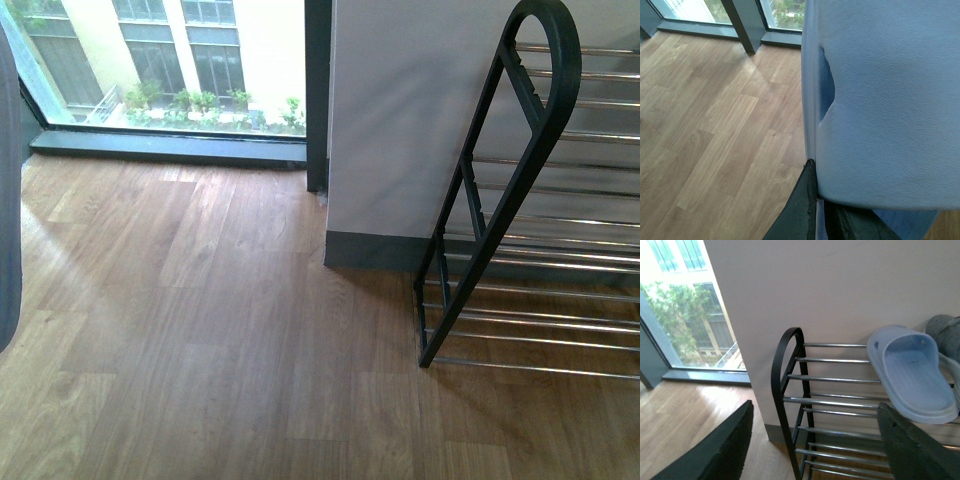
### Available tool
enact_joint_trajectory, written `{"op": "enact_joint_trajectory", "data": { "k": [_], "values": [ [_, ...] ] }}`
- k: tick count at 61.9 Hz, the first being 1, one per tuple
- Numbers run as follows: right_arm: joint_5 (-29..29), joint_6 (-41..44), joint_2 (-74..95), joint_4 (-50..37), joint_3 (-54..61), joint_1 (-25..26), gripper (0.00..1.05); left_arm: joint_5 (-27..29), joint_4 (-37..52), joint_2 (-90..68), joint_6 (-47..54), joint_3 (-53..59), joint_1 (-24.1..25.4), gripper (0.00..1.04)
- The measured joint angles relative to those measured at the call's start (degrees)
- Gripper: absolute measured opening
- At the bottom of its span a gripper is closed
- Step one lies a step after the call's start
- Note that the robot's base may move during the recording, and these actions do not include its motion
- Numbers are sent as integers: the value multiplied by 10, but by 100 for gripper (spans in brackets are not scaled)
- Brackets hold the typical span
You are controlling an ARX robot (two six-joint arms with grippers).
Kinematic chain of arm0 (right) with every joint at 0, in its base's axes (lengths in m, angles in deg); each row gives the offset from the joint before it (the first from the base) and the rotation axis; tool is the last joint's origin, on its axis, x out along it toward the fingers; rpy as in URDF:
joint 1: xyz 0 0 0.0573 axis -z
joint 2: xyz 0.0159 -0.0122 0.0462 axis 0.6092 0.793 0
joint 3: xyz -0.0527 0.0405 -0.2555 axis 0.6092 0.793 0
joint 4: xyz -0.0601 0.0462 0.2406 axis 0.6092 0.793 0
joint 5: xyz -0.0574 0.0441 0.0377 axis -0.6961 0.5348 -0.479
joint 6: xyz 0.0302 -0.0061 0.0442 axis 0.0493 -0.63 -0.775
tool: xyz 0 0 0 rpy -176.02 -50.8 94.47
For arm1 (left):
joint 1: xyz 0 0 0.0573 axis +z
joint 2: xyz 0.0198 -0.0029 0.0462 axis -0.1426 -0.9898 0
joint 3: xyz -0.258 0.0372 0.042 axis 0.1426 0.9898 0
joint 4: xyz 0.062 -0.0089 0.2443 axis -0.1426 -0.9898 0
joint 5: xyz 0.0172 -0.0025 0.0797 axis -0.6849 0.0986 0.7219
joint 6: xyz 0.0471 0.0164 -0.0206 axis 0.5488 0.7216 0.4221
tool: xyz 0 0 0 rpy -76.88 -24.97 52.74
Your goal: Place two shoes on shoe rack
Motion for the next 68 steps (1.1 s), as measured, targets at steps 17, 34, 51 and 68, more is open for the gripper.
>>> {"op": "enact_joint_trajectory", "data": {
  "k": [17, 34, 51, 68],
  "values": [
    [-89, 24, -97, 52, 43, -90, 20, 1, 0, 0, 0, 0, 0, 2],
    [-155, 29, -177, 106, 67, -158, 2, 1, 0, 0, 0, 0, 0, 2],
    [-237, 30, -236, 132, 84, -245, 2, 0, 0, 0, 0, 0, 0, 2],
    [-241, 30, -281, 176, 84, -247, 2, 1, 0, 0, 0, 0, 0, 2]
  ]
}}
